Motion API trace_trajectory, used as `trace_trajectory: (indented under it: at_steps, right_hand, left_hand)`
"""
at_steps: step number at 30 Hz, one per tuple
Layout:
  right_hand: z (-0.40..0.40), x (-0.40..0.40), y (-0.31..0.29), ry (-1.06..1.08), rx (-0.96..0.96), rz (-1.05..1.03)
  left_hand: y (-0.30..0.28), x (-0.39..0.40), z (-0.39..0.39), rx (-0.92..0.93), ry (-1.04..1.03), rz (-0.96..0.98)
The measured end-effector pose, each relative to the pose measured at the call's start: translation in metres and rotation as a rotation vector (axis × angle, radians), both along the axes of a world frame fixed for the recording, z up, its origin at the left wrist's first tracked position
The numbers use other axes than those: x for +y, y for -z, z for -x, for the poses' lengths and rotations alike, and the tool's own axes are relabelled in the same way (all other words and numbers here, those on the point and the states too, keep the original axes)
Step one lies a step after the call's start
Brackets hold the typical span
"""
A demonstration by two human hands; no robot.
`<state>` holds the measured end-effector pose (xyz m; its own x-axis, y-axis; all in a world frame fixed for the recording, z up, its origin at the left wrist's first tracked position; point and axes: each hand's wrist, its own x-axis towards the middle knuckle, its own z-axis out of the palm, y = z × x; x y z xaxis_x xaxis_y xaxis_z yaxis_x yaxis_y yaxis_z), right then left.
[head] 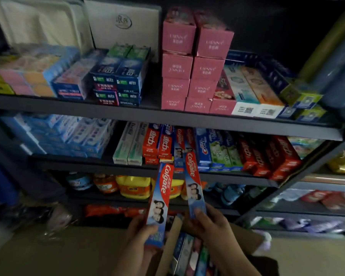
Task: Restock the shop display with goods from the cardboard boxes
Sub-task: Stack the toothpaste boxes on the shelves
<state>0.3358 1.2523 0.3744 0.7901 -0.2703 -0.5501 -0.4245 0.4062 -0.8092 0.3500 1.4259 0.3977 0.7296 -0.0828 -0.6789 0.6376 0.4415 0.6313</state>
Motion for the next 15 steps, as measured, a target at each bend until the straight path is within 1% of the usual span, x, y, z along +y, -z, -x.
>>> trace_trajectory:
  at_steps: [1,3,8,11,15]
  right_hand:
    - [-0.003,0.001,-0.002,0.017,0.000,-0.008]
    - [-0.011,0.003,-0.004,0.066,-0.013,-0.053]
    - [-0.042,0.005,-0.007,0.173,-0.025,-0.106]
    - [-0.066,0.003,-0.009,0.214,-0.013,-0.133]
    - [-0.092,0.003,0.000,0.275,0.015,-0.132]
  left_hand:
    - [-0.001,0.001,0.000,-0.011,-0.002,0.051]
    - [-0.011,0.002,-0.001,-0.013,-0.006,0.092]
    - [-0.023,0.006,-0.009,0.048,0.005,0.111]
    - [-0.023,0.010,-0.017,0.092,-0.045,0.119]
    - [-0.019,0.020,-0.023,0.093,-0.035,0.114]
